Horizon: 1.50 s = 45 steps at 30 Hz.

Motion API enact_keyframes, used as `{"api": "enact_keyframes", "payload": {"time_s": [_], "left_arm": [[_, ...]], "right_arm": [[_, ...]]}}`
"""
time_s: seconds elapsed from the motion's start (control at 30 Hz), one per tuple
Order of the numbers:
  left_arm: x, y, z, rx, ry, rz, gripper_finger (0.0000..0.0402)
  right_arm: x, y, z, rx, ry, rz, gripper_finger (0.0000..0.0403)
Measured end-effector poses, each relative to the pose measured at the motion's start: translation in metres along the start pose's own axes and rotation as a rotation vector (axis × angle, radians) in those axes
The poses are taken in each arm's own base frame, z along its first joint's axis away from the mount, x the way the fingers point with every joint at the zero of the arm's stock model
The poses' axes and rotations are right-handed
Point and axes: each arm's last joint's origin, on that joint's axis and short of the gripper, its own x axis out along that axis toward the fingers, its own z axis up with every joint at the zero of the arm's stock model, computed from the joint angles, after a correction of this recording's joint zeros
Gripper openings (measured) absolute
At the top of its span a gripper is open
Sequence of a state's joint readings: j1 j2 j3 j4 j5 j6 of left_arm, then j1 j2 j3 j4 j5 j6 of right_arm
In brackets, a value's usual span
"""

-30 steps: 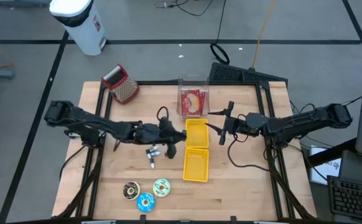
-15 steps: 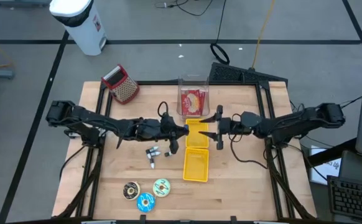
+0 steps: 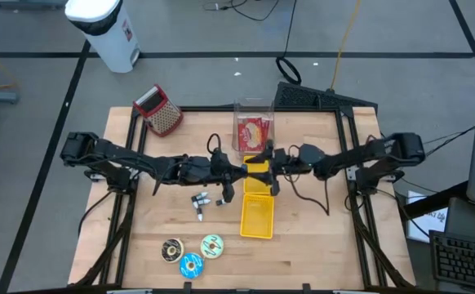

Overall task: Pick & Place Food Item
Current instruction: Put the blue food coloring bottle into the top yellow bin

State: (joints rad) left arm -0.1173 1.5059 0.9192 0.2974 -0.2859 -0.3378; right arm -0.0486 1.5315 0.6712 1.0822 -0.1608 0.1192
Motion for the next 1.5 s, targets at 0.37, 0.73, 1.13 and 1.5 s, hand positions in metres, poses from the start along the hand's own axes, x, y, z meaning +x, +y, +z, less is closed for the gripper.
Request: {"api": "enact_keyframes", "payload": {"time_s": [0.37,0.73,1.13,1.5], "left_arm": [[0.0,0.0,-0.001,0.001,0.01,0.003,0.0028],[0.0,-0.001,-0.001,-0.004,0.016,-0.017,0.0048],[-0.029,-0.004,0.012,0.091,0.052,-0.034,0.0221],[-0.039,0.0,0.01,0.016,0.123,0.03,0.025]], "right_arm": [[0.009,-0.001,-0.004,0.021,0.013,0.025,0.0156],[0.009,-0.001,-0.004,0.007,0.014,0.026,0.003],[0.004,-0.006,-0.005,0.017,0.13,-0.004,0.0041],[-0.023,-0.022,-0.035,0.112,0.618,-0.127,0.0039]]}}
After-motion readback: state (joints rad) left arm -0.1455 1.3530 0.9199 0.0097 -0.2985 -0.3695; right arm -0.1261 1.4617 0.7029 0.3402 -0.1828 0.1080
